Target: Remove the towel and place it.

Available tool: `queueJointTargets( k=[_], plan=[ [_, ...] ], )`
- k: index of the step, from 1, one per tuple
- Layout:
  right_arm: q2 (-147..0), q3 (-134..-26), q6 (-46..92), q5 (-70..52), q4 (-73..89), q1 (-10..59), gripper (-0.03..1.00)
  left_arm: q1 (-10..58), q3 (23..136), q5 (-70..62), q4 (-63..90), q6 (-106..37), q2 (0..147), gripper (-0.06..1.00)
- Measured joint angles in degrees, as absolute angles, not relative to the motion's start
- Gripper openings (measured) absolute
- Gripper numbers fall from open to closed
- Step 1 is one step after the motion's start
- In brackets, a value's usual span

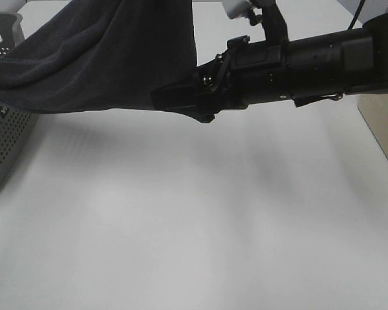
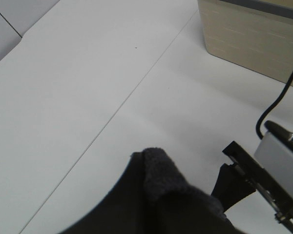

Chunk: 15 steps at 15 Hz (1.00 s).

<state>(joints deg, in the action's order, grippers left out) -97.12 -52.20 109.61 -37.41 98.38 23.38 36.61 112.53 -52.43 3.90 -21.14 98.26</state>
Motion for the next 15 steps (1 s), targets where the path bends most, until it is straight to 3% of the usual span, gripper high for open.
queueJointTargets(
  k=[5,7,9,10,11,12,15],
  plan=[
    [-99.7,-54.0,108.3,-37.0,98.1,23.4,0.74,36.6,112.5,-52.4,4.7,-21.1,98.3,0.00],
    [-99.7,-54.0,108.2,-37.1,97.2,23.4,0.61,36.6,112.5,-52.3,4.4,-21.1,98.3,0.00],
    [-99.7,-54.0,107.7,-36.9,94.4,23.4,0.37,36.6,112.5,-52.1,3.3,-21.1,98.3,0.00],
    [-99.7,-54.0,107.7,-36.6,93.6,23.4,0.31,36.6,112.5,-52.1,3.2,-21.1,98.3,0.00],
    [-99.7,-54.0,105.9,-36.6,91.7,23.4,0.06,36.6,112.5,-52.1,3.0,-21.1,98.3,0.00],
    [-99.7,-54.0,104.8,-36.6,91.4,23.4,0.01,36.6,112.5,-52.1,3.0,-21.1,98.3,0.00],
    [-99.7,-54.0,103.2,-38.0,91.3,23.4,0.01,36.6,112.5,-52.1,3.0,-21.1,98.3,0.00]
  ],
)
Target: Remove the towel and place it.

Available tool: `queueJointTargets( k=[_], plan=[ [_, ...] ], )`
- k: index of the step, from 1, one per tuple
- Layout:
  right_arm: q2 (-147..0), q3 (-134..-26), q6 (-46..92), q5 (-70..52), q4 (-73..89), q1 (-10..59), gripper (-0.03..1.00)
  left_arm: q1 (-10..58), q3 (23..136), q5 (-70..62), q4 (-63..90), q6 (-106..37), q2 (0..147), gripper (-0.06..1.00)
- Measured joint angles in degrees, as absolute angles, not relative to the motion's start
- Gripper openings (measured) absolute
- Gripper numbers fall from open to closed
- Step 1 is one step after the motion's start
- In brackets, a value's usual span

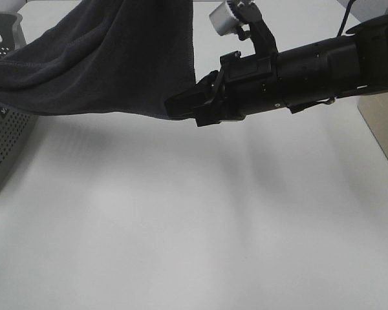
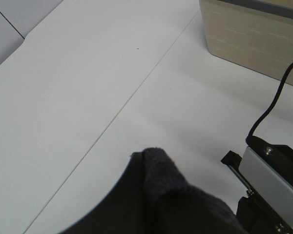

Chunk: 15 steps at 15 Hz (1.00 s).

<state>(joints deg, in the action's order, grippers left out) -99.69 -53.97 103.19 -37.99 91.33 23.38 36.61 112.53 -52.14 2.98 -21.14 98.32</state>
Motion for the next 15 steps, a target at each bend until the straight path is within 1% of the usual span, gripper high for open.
queueJointTargets(
  k=[3,6,9,12,14,15],
  plan=[
    [-99.7,-54.0,101.4,-38.0,91.3,23.4,0.01,36.6,112.5,-52.1,3.0,-21.1,98.3,0.00],
    [-99.7,-54.0,92.4,-34.7,90.2,23.4,0.01,36.6,112.5,-52.1,3.0,-21.1,98.3,0.00],
    [-97.8,-54.0,85.8,-34.2,81.8,23.4,0.01,36.6,112.5,-52.1,2.5,-22.0,98.3,0.00],
    [-91.7,-54.7,69.1,-30.5,68.1,23.4,0.01,36.6,112.5,-52.1,2.4,-31.2,98.3,0.00],
    [-89.6,-58.3,54.1,-31.8,54.7,23.4,0.01,36.6,112.5,-51.9,2.4,-39.2,98.3,0.00],
    [-89.2,-61.0,45.7,-34.3,46.6,23.4,0.01,36.6,112.5,-51.2,2.4,-41.8,98.3,0.00]
  ],
)
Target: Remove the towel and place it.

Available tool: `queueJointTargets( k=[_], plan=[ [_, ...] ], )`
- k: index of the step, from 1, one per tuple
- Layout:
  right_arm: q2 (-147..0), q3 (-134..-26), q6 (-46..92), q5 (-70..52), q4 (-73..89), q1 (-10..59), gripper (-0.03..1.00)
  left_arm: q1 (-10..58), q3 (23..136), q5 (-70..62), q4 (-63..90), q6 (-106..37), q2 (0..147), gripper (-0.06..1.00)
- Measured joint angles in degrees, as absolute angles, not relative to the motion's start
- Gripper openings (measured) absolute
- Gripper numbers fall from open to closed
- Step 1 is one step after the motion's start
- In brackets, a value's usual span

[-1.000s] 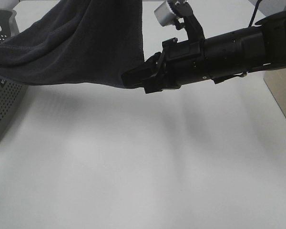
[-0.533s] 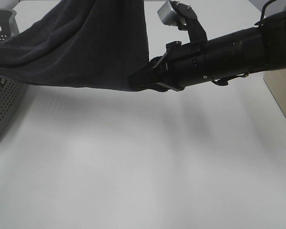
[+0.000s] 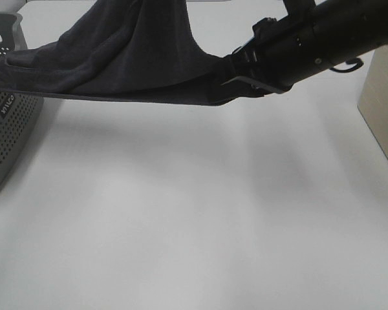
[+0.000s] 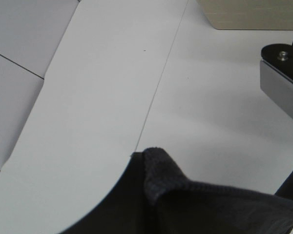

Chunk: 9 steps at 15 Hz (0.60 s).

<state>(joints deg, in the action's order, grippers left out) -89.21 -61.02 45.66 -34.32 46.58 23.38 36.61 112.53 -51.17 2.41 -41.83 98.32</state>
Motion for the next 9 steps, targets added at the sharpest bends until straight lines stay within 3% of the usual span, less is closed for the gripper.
queueJointTargets(
  k=[2,5,6,9],
  plan=[
    [-89.1,-68.4,27.4,-41.3,28.8,23.4,0.01,36.6,112.5,-48.2,2.2,-43.4,98.3,0.00],
    [-89.1,-79.6,13.1,-51.7,10.7,23.4,0.01,36.6,112.5,-42.2,0.0,-43.9,98.3,0.00],
    [-89.1,-88.2,8.3,-57.7,0.9,23.4,0.01,36.6,112.5,-36.3,-2.8,-43.9,98.3,0.00],
    [-89.1,-97.7,5.3,-59.5,-8.0,23.4,0.01,36.4,112.5,-29.7,-6.2,-43.9,98.4,0.00]
  ],
)
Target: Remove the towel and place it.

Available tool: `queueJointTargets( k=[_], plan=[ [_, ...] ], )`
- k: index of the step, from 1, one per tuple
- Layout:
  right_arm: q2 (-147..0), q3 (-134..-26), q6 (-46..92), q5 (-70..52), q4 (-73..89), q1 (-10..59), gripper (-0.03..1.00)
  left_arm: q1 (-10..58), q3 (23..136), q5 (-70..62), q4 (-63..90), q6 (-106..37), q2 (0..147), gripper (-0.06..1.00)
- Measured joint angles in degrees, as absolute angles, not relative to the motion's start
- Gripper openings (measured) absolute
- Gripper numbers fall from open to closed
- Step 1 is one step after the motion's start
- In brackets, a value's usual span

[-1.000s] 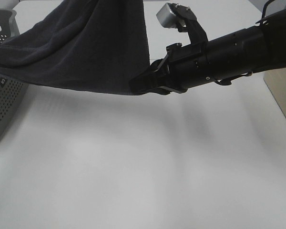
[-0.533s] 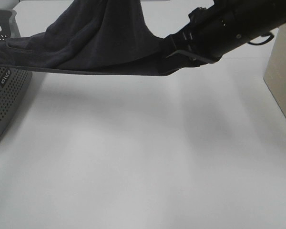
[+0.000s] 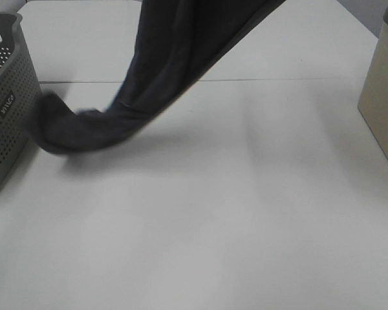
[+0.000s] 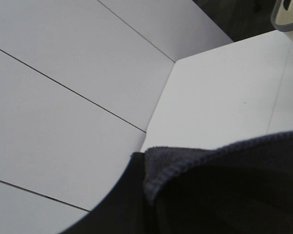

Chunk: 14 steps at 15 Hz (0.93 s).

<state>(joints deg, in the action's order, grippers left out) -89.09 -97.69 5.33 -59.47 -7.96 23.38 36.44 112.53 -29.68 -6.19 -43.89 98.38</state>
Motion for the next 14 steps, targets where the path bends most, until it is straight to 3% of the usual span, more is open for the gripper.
queueJointTargets(
  k=[5,14],
  plan=[
    [-90.6,-112.4,4.6,-58.4,-20.3,23.4,0.01,36.4,112.5,-22.6,-13.9,-43.9,98.4,0.00],
    [-91.8,-113.9,-7.8,-33.6,-33.1,23.4,0.01,28.9,112.5,-5.4,-14.9,-33.0,98.4,0.00]
  ],
)
